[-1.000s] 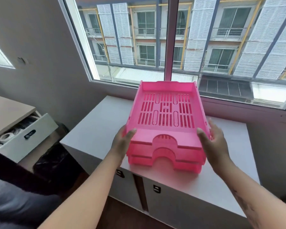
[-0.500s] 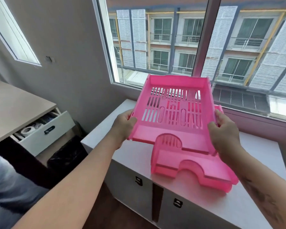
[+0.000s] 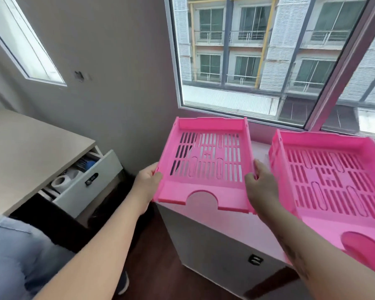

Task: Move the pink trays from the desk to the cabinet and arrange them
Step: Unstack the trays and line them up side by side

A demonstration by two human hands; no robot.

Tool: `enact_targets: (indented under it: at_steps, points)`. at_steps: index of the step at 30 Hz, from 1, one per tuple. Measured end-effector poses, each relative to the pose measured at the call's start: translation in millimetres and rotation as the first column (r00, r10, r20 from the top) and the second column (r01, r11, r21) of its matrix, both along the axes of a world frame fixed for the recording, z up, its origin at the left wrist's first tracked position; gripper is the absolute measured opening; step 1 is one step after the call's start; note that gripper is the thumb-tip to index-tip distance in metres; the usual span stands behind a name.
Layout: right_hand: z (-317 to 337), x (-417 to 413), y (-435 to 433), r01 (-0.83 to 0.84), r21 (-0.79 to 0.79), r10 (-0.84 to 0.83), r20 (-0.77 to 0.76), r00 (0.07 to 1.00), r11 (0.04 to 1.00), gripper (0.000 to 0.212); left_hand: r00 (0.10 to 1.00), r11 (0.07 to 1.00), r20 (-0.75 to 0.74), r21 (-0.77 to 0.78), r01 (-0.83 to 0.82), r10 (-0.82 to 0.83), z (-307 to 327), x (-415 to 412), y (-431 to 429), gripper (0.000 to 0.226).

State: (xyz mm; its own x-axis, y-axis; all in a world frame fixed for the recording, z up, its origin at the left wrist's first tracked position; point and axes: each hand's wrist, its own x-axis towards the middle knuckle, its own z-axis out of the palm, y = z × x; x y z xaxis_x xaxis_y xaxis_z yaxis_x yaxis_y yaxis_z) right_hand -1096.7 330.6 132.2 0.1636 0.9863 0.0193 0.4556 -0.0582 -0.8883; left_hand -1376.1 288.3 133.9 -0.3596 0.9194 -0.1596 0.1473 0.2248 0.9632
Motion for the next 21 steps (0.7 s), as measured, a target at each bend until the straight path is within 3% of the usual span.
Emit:
enact_targets:
  at_steps: [3,10,13,14,16,21]
  points:
    - [-20,-9,-5,0.033,-0.052,-0.032,0.023,0.999,0.998,0.057,1.0,0.999,0.008,-0.047,0.02,-0.02,-24,-5,2,0.06]
    - [-49,-14,-15,0.043,-0.121,-0.03,0.107,0.994,0.992,0.06,0.996,0.992,-0.01,-0.093,0.082,-0.083,-53,-11,1,0.058]
    - [-41,-11,-8,-0.017,-0.149,0.037,0.133,0.99,0.989,0.059,0.999,0.994,-0.013,-0.098,0.044,-0.045,-46,-17,7,0.049]
    - [-34,-10,-5,-0.027,-0.147,0.05,0.15,0.987,0.989,0.059,1.0,0.996,-0.024,-0.094,0.01,-0.012,-40,-19,11,0.056]
    - [-18,-5,3,-0.032,-0.099,0.049,0.173,0.984,0.995,0.059,0.996,0.997,-0.072,-0.04,-0.063,0.06,-25,-18,24,0.06]
    - [37,26,21,-0.003,0.098,-0.021,0.238,0.971,0.995,0.045,0.975,0.971,-0.193,0.229,-0.063,0.109,19,35,59,0.028]
